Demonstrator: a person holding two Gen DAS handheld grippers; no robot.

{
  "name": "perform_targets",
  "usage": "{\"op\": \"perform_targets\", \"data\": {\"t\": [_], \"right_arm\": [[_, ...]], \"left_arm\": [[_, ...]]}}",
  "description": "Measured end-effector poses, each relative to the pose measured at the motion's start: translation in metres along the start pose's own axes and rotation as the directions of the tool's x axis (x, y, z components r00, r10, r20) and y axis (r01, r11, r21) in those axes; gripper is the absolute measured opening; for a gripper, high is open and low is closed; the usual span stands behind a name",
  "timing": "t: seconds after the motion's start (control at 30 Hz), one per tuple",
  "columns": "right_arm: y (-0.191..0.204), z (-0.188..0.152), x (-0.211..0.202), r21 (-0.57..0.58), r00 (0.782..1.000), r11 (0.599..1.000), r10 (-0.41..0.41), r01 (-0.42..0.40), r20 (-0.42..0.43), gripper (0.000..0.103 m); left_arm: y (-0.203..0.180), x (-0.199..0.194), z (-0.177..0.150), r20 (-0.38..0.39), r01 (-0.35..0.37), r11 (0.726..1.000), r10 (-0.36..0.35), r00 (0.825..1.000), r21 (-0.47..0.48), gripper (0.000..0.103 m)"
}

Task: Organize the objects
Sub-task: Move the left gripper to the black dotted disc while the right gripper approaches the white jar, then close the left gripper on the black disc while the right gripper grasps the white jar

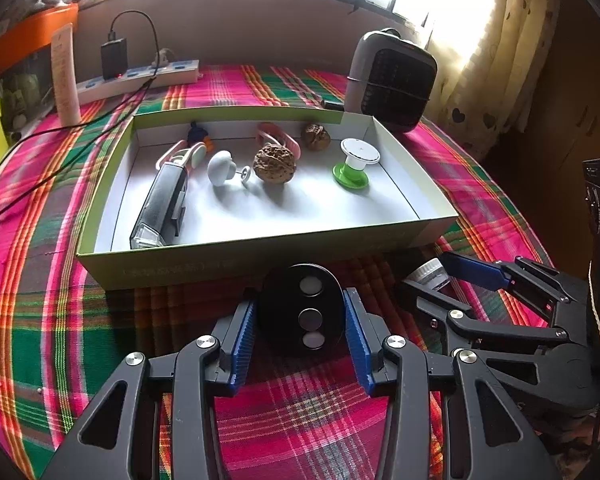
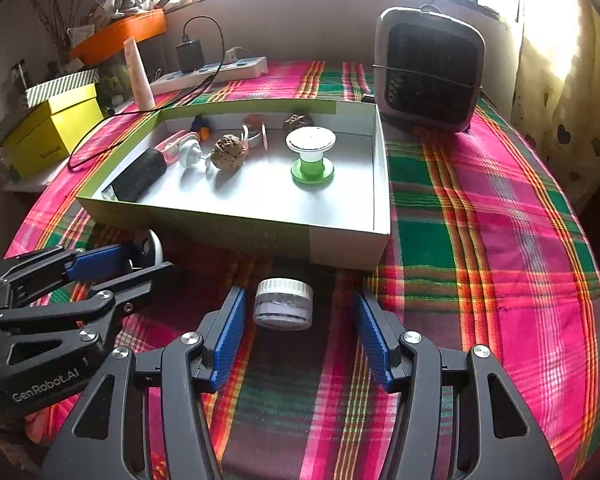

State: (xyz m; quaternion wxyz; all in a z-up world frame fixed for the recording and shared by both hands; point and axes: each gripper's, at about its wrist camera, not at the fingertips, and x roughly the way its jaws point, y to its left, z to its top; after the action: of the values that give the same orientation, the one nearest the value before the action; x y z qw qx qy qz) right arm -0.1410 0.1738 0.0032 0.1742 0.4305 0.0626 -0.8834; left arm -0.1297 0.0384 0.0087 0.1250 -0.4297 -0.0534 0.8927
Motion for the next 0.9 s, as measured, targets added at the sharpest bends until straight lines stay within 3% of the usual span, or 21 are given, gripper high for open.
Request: {"op": "perform_targets", "data": {"t": [0.3, 0.53, 0.77, 0.9], "right_arm": [[0.0008, -0.0007, 0.0000, -0.014, 1.000, 1.000, -0.020, 0.020, 0.002, 0.054], [-0.0013, 0.0001, -0.0003, -0.002, 0.999, 1.000, -0.031, 0.031, 0.008, 0.038], [-0.0046, 0.0006, -0.0013, 0.015, 0.999, 0.999, -0.030, 0.030, 0.012, 0.029], [-0.0055, 0.0009, -0.0016, 0.018, 1.000, 1.000, -0.026, 0.026, 0.013, 0.028]], "left_arm": [[0.0000, -0.0002, 0.0004, 0.001, -0.002, 1.000, 0.002, 1.000, 0.003, 0.040], [-0.0009, -0.0010, 0.0016, 0.002, -0.002, 1.000, 0.002, 1.000, 0.004, 0.040], [-0.0008, -0.0011, 0.0012, 0.004, -0.004, 1.000, 0.004, 1.000, 0.005, 0.040], [-0.0009, -0.0011, 0.0009, 0.004, -0.003, 1.000, 0.003, 1.000, 0.005, 0.040]]}}
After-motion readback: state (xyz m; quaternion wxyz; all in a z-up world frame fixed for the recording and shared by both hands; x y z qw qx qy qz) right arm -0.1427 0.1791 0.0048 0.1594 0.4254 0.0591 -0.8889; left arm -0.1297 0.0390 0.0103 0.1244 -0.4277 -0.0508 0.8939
